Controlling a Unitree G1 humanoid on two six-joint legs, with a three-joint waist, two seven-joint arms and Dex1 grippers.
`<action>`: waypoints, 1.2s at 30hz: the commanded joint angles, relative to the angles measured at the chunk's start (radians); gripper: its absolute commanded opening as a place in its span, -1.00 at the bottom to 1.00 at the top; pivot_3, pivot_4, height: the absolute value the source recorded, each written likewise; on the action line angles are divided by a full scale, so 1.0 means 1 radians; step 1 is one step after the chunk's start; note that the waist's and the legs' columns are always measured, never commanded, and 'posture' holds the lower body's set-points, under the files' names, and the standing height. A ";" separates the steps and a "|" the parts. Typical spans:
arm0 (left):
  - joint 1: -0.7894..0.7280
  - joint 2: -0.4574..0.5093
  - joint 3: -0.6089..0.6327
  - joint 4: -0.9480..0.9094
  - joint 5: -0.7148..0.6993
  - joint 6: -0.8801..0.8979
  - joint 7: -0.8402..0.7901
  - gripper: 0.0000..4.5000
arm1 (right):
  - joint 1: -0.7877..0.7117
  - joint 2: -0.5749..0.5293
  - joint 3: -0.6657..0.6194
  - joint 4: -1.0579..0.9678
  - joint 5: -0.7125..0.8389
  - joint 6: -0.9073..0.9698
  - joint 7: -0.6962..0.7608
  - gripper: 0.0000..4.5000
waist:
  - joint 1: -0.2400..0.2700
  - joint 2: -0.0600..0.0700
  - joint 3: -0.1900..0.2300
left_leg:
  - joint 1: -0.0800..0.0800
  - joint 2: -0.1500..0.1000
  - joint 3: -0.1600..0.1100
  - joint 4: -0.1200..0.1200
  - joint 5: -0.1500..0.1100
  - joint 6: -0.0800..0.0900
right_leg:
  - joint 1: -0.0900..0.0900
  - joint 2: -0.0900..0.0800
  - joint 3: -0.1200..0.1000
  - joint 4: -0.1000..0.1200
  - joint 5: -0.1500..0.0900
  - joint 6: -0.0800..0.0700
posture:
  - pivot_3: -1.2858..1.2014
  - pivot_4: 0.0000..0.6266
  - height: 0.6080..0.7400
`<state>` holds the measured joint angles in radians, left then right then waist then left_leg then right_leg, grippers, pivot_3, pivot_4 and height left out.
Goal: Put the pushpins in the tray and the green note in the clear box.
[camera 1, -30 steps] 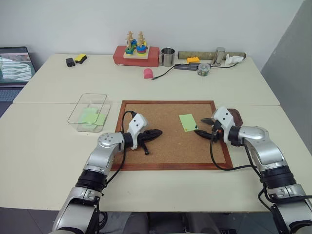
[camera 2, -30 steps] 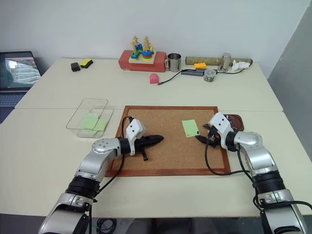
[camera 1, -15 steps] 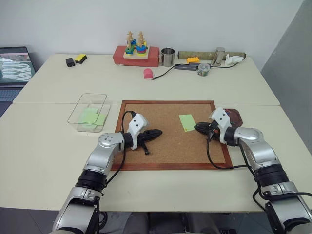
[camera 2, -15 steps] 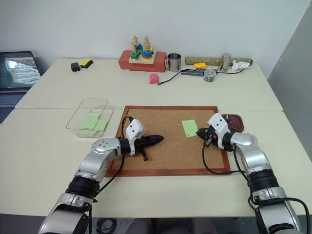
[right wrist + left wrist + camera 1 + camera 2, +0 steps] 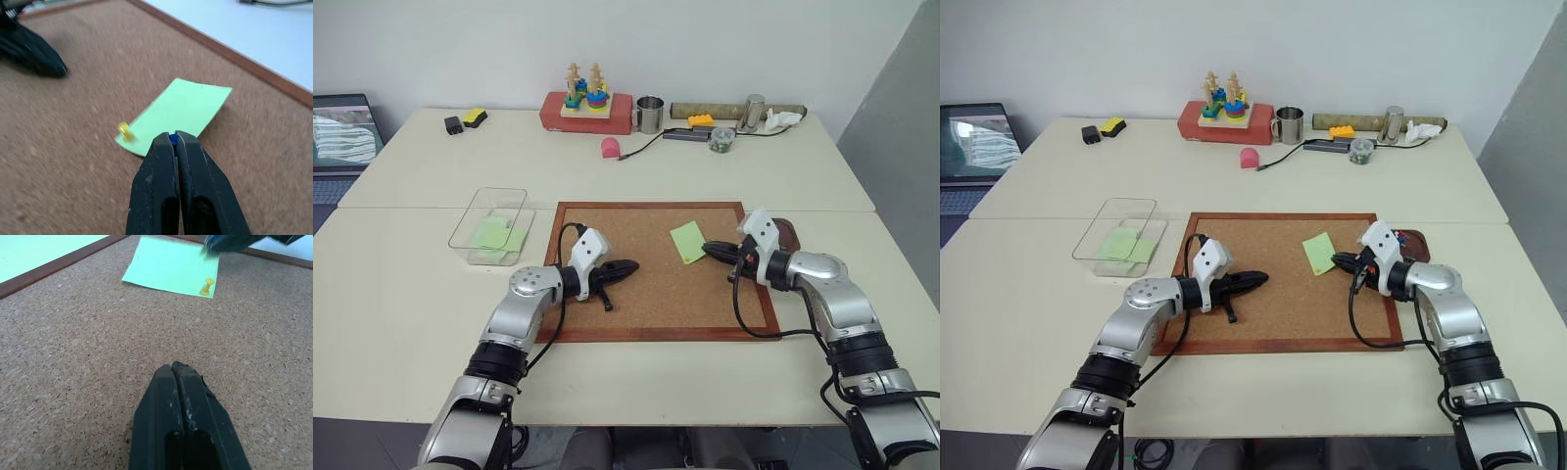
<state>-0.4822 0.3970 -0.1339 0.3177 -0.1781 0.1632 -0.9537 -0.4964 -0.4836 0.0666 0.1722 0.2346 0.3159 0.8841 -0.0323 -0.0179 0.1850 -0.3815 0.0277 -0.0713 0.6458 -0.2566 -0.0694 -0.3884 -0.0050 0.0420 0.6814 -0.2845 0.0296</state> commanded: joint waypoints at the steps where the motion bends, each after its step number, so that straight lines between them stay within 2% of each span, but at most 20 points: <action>1: 0.019 0.014 -0.017 0.003 0.020 0.001 -0.007 -1.00 | 0.000 -0.016 -0.069 -0.094 0.075 0.053 0.001 -0.99 | 0.000 0.000 0.000 | 0.000 0.000 0.000 0.000 0.000 0.000 | 0.000 0.000 0.000 0.000 0.000 0.000 | 0.03 -0.52 1.00; 10: 0.017 0.017 -0.021 0.005 0.024 0.000 -0.010 -1.00 | 0.004 -0.047 -0.111 -0.125 0.094 0.086 -0.021 -0.99 | 0.000 0.000 0.000 | 0.000 0.000 0.000 0.000 0.000 0.000 | 0.000 0.000 0.000 0.000 0.000 0.000 | 0.03 -0.52 1.00; 17: 0.019 0.020 -0.021 0.007 0.021 -0.005 -0.010 -1.00 | -0.028 -0.196 -0.114 0.023 -0.091 -0.057 -0.118 -0.99 | 0.000 0.000 0.000 | 0.000 0.000 0.001 0.000 0.000 0.000 | 0.000 0.000 0.001 -0.001 0.000 0.000 | 0.03 -0.52 1.00; 21: 0.017 0.020 -0.024 0.011 0.019 -0.009 -0.014 -1.00 | -0.057 -0.244 -0.084 0.112 -0.169 -0.121 -0.147 -0.99 | -0.004 0.000 0.000 | 0.001 0.000 0.002 -0.001 0.000 0.000 | 0.000 0.000 0.001 0.000 0.000 0.000 | 0.03 -0.52 1.00; 31: -0.003 0.009 -0.027 0.035 0.024 -0.020 -0.016 -1.00 | -0.130 -0.219 -0.036 0.319 -0.239 -0.174 -0.154 -0.99 | -0.001 0.000 0.000 | 0.001 0.000 0.002 0.000 0.000 0.000 | 0.000 0.000 0.002 -0.001 0.000 0.000 | 0.03 -0.52 1.00; 32: -0.002 0.008 -0.028 0.034 0.024 -0.020 -0.016 -1.00 | -0.134 -0.215 -0.034 0.335 -0.243 -0.182 -0.155 -0.80 | -0.001 0.000 0.000 | 0.001 0.000 0.002 0.000 0.000 0.000 | 0.000 0.000 0.002 -0.001 0.000 0.000 | 0.03 -0.52 1.00; 33: 0.000 0.008 -0.028 0.032 0.024 -0.020 -0.016 -1.00 | -0.137 -0.213 -0.033 0.347 -0.246 -0.188 -0.155 -0.75 | -0.001 0.000 0.000 | 0.001 0.000 0.002 0.000 0.000 0.000 | 0.000 0.000 0.002 -0.001 0.000 0.000 | 0.03 -0.52 1.00; 36: 0.007 0.010 -0.025 0.027 0.022 -0.021 -0.014 -1.00 | -0.145 -0.207 -0.034 0.365 -0.246 -0.190 -0.148 -0.43 | -0.001 0.000 0.000 | 0.001 0.000 0.002 0.000 0.000 0.000 | 0.000 0.000 0.002 -0.001 0.000 0.000 | 0.03 -0.52 1.00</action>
<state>-0.4890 0.4069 -0.1446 0.3326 -0.1743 0.1398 -0.9691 -0.6127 -0.6860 0.0435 0.5388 -0.0161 0.1440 0.7356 -0.0330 -0.0176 0.1848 -0.3807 0.0276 -0.0690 0.6454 -0.2566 -0.0693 -0.3883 -0.0050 0.0438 0.6807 -0.2846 0.0296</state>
